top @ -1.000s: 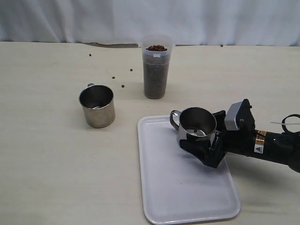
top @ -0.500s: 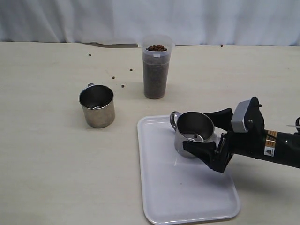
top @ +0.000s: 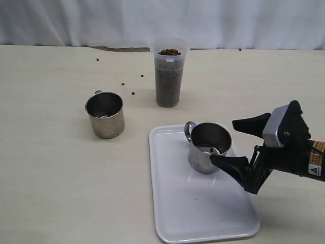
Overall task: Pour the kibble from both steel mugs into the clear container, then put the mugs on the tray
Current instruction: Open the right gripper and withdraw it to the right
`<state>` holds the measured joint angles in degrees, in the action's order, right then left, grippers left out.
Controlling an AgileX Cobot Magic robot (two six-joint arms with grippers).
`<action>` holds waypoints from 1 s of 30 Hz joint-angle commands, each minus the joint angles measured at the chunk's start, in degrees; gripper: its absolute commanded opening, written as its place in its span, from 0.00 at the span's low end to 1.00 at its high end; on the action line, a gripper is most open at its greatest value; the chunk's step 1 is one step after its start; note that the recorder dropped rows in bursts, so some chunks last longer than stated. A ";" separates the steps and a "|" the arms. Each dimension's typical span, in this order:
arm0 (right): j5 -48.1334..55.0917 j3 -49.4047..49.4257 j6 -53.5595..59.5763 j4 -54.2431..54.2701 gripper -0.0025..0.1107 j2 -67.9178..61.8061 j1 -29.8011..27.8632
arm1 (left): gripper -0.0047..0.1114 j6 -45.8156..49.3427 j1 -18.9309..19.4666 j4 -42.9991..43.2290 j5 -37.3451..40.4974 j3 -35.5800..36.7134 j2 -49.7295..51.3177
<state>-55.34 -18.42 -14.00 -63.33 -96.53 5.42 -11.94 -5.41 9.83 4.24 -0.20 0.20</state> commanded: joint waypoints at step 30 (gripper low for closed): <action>40.20 15.85 -48.53 2.67 0.85 79.56 0.01 | 0.04 -0.42 0.15 0.01 -0.77 0.20 -0.20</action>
<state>-16.46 -4.42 -62.49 -61.37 -21.39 5.42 -11.94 -5.41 9.83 4.24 -0.20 0.20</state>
